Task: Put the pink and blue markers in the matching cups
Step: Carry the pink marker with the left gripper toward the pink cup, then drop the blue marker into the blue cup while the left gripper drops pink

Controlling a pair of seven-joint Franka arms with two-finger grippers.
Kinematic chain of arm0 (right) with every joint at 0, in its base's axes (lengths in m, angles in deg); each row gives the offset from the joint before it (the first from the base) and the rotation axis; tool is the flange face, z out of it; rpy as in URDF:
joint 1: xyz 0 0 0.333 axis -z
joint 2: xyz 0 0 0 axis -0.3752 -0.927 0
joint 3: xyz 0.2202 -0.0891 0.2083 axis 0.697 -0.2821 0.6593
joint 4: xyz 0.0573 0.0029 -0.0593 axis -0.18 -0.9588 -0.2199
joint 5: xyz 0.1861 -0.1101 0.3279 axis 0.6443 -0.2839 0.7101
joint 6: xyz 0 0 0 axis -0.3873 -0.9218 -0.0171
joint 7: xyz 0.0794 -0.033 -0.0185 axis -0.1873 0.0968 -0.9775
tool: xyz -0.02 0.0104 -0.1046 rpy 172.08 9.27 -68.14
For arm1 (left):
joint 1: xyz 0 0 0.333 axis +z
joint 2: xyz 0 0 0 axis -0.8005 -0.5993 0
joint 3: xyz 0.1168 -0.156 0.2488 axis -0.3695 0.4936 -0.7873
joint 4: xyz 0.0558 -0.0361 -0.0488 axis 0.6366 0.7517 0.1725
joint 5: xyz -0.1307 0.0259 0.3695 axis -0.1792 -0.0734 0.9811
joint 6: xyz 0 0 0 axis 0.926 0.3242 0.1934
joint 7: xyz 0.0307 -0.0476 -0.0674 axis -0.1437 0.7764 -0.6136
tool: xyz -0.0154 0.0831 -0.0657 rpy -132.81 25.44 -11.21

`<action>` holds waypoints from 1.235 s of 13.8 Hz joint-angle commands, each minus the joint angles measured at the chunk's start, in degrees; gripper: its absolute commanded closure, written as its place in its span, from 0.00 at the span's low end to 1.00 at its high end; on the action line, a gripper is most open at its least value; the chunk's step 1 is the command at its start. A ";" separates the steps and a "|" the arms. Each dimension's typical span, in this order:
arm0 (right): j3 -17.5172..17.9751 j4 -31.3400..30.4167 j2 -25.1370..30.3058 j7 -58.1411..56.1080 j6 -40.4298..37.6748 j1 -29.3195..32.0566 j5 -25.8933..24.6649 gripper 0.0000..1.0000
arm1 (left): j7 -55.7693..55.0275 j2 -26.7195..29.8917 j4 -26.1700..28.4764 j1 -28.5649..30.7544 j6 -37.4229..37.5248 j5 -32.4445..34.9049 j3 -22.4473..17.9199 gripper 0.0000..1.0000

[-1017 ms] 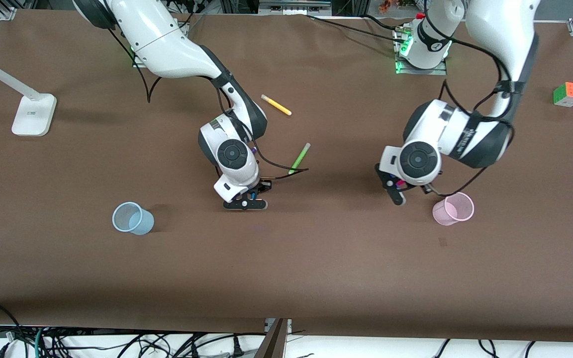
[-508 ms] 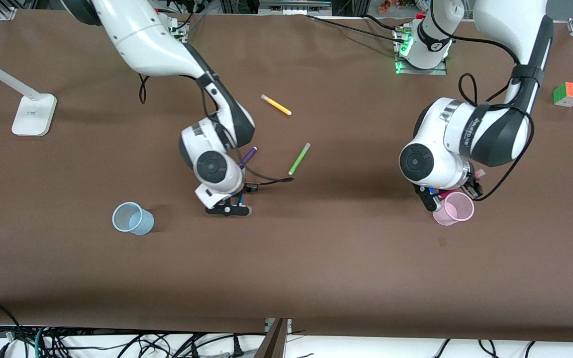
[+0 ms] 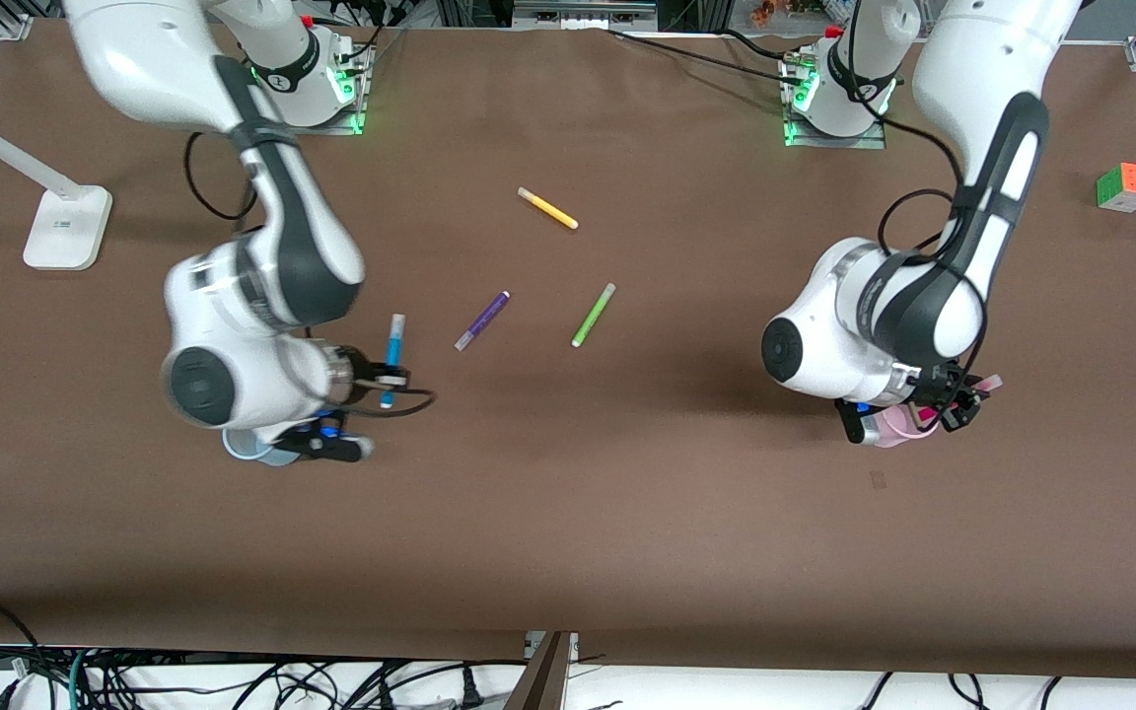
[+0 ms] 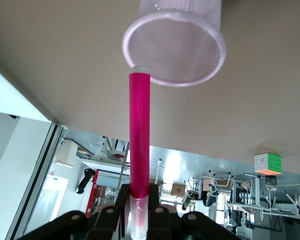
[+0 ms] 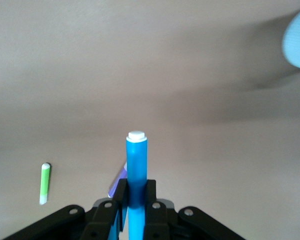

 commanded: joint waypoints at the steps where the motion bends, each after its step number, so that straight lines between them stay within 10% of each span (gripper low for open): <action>1: 0.81 2.03 -0.76 -2.85 -4.89 4.31 2.65 1.00 | 1.42 -1.79 -0.90 0.15 0.55 1.44 -0.09 1.00; 3: 0.81 4.23 -0.85 -4.09 -8.06 8.35 5.62 1.00 | 1.34 -1.88 -0.81 0.32 0.11 1.44 -0.09 0.99; 4: 0.81 4.24 -0.85 -4.27 -8.77 10.63 7.73 1.00 | 0.99 -2.14 -0.99 0.33 -0.94 1.53 -0.09 0.01; 10: 0.81 4.15 -1.63 -7.17 -11.68 20.83 15.20 1.00 | 0.37 0.66 -1.60 0.59 -1.56 -1.27 0.09 0.00; 17: 0.63 3.71 -8.66 -13.14 -10.71 27.96 24.15 1.00 | -6.65 4.88 -8.72 2.87 -0.77 -21.03 0.26 0.00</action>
